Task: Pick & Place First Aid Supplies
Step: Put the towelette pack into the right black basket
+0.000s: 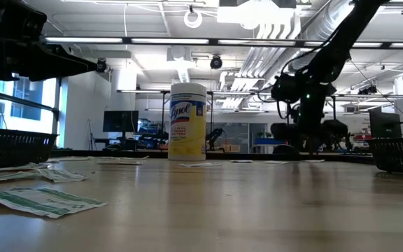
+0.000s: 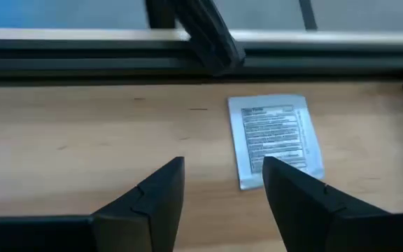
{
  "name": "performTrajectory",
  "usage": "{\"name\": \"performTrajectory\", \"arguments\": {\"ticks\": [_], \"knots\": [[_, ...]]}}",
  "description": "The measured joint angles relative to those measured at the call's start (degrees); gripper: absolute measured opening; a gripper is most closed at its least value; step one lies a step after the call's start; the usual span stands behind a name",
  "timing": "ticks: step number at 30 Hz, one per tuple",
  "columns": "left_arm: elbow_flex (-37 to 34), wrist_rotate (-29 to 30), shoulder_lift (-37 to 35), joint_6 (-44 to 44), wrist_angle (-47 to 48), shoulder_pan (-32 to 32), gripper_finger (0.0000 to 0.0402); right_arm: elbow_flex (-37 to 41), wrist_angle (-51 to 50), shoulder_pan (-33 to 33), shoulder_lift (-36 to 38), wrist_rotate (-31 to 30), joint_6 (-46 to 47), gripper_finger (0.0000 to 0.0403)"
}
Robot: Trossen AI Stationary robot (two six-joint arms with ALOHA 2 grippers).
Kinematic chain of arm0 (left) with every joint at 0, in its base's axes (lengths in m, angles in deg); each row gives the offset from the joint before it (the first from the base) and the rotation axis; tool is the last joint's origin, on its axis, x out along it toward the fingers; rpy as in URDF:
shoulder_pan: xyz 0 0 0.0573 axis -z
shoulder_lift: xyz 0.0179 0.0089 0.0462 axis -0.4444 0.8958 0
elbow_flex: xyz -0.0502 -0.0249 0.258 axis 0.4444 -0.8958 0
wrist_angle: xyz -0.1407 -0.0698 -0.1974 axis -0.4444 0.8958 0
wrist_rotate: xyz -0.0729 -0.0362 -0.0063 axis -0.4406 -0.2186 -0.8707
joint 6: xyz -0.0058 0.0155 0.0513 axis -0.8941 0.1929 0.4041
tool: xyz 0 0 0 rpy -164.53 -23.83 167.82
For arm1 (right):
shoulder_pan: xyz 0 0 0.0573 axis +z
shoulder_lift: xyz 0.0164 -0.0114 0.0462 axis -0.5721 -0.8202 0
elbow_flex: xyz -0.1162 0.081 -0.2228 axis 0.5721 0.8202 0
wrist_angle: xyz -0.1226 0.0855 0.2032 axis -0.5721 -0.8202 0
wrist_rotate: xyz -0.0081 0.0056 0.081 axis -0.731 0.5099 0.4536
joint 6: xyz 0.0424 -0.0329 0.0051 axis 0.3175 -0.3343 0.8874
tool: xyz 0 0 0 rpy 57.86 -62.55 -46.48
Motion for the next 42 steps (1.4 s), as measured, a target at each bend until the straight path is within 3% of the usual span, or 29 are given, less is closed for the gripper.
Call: {"name": "performTrajectory", "arguments": {"ticks": [4,8,14,24,29,38,42], "knots": [[0.00,0.00,0.00,0.00,0.01,-0.02,0.0206,-2.58,-0.11,-3.34,-3.41,3.41,-0.11,0.0187],[0.00,0.00,0.00,0.01,0.00,-0.02,0.0206,-3.87,0.43,-4.00,-3.82,2.87,2.61,0.0181],[0.00,0.00,0.00,0.01,0.00,-0.01,0.0206,-4.19,-2.55,-4.96,-4.01,7.27,3.29,0.0169],[0.00,0.00,0.01,0.00,0.01,-0.01,0.0206,-4.22,-4.85,-3.86,-3.66,15.62,3.54,0.0165],[0.00,0.00,0.00,-0.01,0.00,-0.01,0.0206,-4.35,-3.83,0.19,-3.62,20.80,3.53,0.0165],[0.00,0.00,0.01,-0.01,0.00,-0.01,0.0206,-3.94,-3.43,12.39,-2.82,13.67,3.28,0.0165],[0.00,0.00,0.00,-0.01,0.00,-0.02,0.0206,-3.97,-3.13,14.69,0.26,4.99,2.39,0.0164]]}}
